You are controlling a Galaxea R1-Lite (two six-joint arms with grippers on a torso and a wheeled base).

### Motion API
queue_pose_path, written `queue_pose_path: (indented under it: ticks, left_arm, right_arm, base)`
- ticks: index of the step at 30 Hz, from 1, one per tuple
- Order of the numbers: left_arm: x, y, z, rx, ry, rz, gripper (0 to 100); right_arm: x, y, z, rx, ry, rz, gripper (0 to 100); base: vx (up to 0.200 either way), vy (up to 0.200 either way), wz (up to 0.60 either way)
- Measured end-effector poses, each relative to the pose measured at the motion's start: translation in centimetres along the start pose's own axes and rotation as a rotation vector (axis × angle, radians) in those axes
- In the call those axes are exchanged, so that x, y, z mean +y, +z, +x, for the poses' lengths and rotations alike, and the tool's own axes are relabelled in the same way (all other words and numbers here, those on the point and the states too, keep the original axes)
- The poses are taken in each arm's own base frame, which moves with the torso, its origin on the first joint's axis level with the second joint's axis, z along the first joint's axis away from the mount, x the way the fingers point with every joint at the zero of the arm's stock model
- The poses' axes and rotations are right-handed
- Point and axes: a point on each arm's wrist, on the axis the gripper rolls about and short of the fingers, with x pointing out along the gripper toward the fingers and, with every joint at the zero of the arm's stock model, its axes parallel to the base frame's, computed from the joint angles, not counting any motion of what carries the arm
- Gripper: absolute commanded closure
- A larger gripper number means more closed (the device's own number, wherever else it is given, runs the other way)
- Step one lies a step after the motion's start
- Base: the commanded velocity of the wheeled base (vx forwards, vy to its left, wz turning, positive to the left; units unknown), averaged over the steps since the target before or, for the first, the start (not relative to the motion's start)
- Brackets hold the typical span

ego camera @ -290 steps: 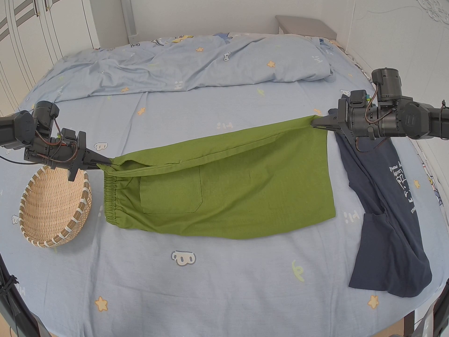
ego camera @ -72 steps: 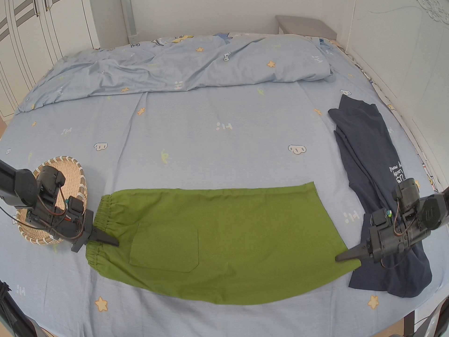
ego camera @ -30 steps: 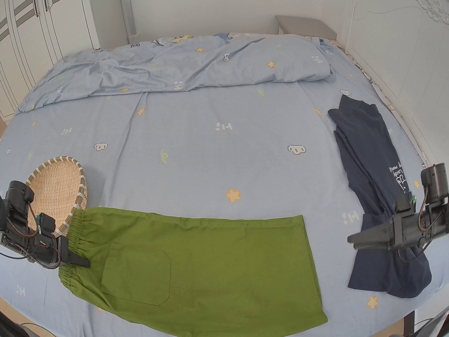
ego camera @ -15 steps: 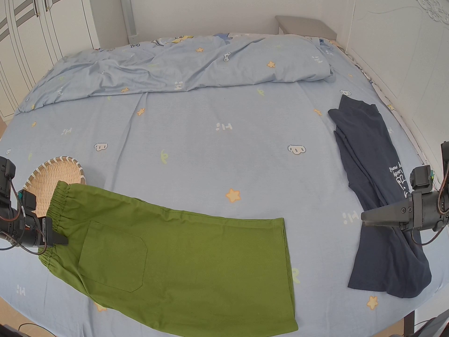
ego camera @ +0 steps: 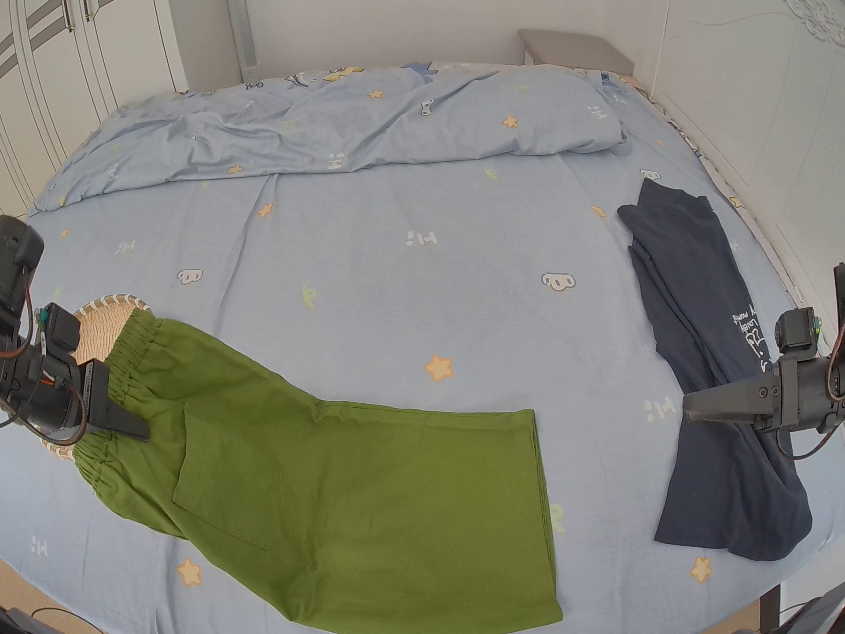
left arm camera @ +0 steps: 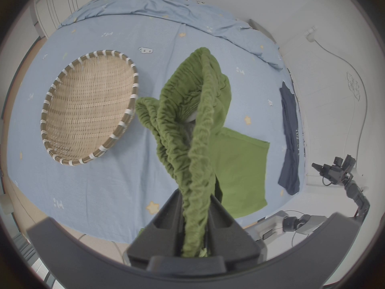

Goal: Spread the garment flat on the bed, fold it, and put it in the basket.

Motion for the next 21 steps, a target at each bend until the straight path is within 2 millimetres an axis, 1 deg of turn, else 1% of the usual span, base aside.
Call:
queue_pose_path:
  ticks: [5, 13, 21]
  left_arm:
    - [-3.2, 0.6, -0.1, 0.012, -0.032, 0.015, 100]
    - [-8.6, 0.3, 2.0, 0.071, -0.051, 0.093, 100]
    - [-12.6, 0.3, 3.8, 0.095, -0.111, 0.19, 100]
  right_arm:
    - [0.0, 0.0, 0.0, 0.001, -0.001, 0.001, 0]
    - [-0.1, 0.0, 0.1, 0.002, -0.004, 0.005, 0]
    - [-0.2, 0.0, 0.2, 0.006, -0.004, 0.008, 0]
  base:
    - [0.0, 0.0, 0.0]
    - [0.0, 0.0, 0.0]
    - [0.0, 0.0, 0.0]
